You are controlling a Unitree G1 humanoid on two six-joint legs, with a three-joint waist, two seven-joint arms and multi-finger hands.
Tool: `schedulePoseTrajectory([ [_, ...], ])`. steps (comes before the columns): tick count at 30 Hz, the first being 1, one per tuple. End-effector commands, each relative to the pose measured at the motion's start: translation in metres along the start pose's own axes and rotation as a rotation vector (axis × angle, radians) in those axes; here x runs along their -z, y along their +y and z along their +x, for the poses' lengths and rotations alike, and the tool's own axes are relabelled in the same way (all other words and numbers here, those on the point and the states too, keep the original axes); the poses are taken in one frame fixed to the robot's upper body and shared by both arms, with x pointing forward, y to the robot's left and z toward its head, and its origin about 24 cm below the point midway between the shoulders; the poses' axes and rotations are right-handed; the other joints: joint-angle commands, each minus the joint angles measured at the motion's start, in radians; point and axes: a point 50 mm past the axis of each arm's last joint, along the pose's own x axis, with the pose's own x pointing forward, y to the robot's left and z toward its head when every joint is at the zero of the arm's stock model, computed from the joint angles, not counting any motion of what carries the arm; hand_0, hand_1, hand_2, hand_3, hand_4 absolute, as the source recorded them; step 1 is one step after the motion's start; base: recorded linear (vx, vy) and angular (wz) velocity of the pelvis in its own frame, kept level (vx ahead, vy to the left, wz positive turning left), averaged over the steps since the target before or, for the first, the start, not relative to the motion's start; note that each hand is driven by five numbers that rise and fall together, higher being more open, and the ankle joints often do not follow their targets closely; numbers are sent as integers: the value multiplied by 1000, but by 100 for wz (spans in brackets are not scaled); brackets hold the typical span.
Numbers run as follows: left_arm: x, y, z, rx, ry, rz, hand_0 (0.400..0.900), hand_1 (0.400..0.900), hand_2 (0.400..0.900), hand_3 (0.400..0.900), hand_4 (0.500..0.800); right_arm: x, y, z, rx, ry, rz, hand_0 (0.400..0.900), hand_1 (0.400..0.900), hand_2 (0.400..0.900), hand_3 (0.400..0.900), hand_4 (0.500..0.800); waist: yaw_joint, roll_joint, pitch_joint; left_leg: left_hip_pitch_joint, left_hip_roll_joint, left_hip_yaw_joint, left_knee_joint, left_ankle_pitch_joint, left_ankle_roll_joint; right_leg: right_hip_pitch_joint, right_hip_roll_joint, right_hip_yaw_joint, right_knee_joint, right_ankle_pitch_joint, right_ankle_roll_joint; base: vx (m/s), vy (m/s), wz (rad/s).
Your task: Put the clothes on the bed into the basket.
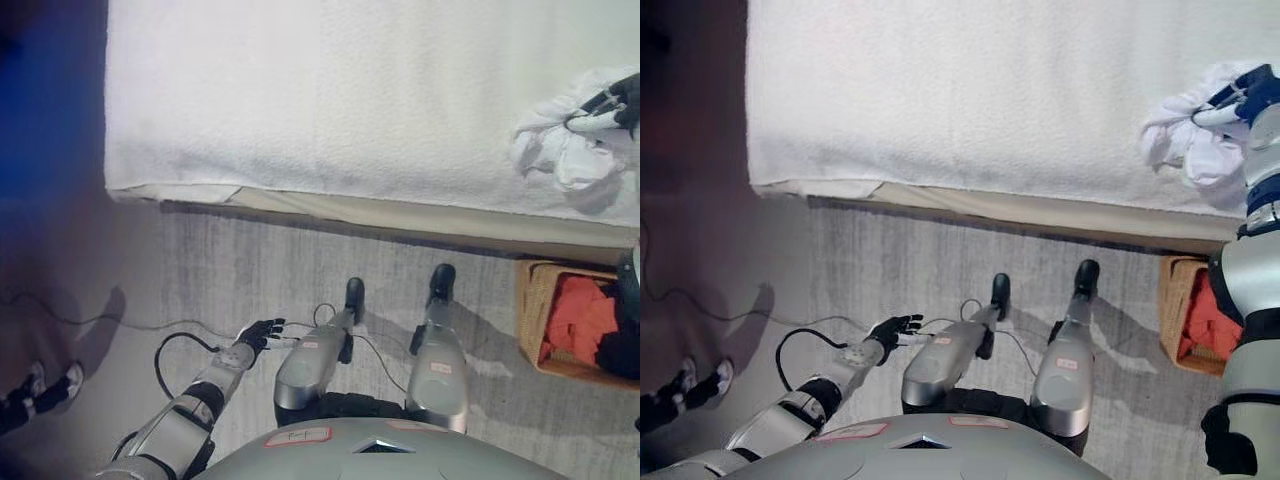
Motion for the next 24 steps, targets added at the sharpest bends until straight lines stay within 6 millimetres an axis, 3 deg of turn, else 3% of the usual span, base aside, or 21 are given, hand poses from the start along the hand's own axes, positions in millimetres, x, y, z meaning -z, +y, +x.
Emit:
schedulePoseTrajectory([
  [1, 43, 25, -10, -85, 149, -9, 900, 900, 900, 900, 800, 14, -27, -2, 84, 66, -93, 400, 400, 400, 400, 500, -34, -89, -117, -53, -21, -1, 63, -102, 33, -11, -13, 120, 90, -130, 40, 43, 43, -31],
  [9, 59, 50, -18, -152, 222, -36, 900, 900, 900, 900, 800, 48, -28, -6, 52, 150, -83, 400, 400, 400, 400, 500, -65, -199, -206, 38, 1, 64, 74, -155, 48, 47, 16, 170, 75, -120, 55, 40, 57, -38],
  [11, 66, 55, -21, -163, 247, -36, 900, 900, 900, 900, 800, 66, -26, -9, 38, 197, -90, 400, 400, 400, 400, 500, -73, -217, -232, 63, 6, 81, 70, -164, 51, 62, 25, 182, 67, -117, 58, 32, 52, -40],
  [24, 94, 93, -43, -271, 353, -95, 900, 900, 900, 900, 800, 131, -20, -26, -34, 379, -87, 400, 400, 400, 400, 500, -118, -267, -332, 184, 26, 195, 22, -181, 64, 103, 67, 263, 36, -78, 79, 1, 26, -37],
])
